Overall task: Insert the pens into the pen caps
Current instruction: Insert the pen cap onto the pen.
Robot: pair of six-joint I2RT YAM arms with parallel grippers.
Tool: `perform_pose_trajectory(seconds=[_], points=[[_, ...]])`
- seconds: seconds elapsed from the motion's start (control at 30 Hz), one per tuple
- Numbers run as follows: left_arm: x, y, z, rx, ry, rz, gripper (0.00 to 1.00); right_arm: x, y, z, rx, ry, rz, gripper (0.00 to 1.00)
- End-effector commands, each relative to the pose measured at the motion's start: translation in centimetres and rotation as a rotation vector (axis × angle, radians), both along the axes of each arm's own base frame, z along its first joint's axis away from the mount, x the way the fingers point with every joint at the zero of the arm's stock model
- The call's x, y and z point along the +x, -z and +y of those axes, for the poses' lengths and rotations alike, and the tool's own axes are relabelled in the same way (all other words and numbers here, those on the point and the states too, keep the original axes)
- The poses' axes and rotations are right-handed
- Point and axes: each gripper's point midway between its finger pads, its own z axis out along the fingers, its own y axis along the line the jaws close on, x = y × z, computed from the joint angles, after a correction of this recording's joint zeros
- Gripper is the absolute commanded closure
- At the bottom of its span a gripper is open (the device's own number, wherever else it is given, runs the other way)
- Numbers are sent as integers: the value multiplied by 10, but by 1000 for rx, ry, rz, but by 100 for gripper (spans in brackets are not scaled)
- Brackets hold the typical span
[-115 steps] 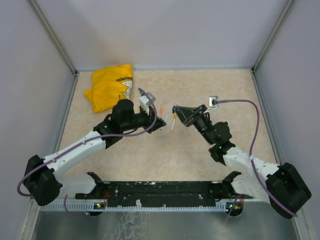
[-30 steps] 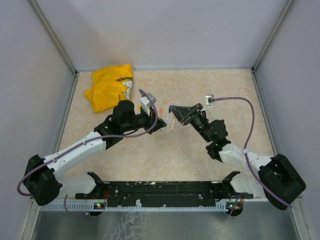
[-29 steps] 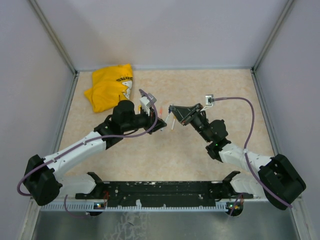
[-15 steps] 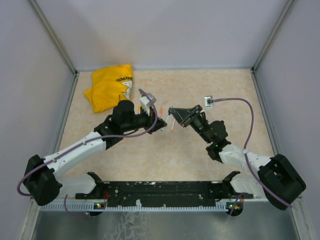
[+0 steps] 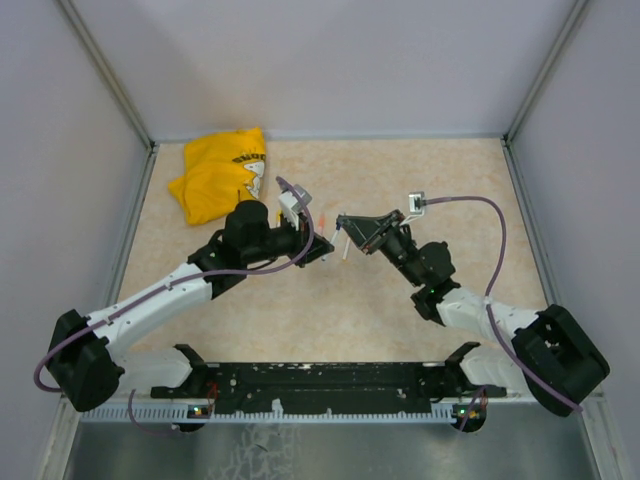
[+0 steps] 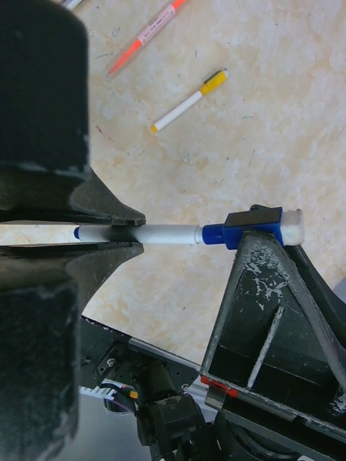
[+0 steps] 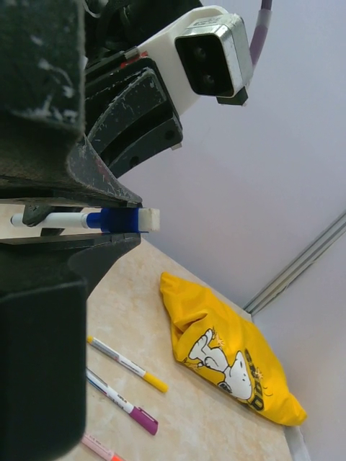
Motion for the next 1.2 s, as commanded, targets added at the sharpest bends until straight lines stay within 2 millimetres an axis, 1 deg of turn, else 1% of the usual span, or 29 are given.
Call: perform_pose_trajectory(seconds=[0.0,0.1,0.27,0.47,0.63,0.8,0.93,1.0,1.17], points=[[4,-31,-2,-91,-29,-59,100,-5,-9,1,58,-34,-20,86],[5,-35,-3,-113,-39,-54,100,-6,-12,3,97,-44,-1,86],[8,-42,-3,-149,-63,-53,100,-7,-11,7,101,-35,7,86],[11,-53,0,-185,-95,-64,100,-12,-5,14,40,-36,-13,86],[13,-62,1,-207,-111,-81,100,-17,0,26,-34,-51,-35,86],[15,-69,3,-225,-125,-98,100,-24,3,33,-51,-75,-42,85],[15,-71,5,-236,-134,-105,100,-28,1,32,-30,-89,-41,83],[14,-72,5,-236,-129,-113,100,-31,-5,31,-14,-90,-51,81],[13,-64,5,-221,-117,-107,100,-31,-20,27,4,-76,-72,74]])
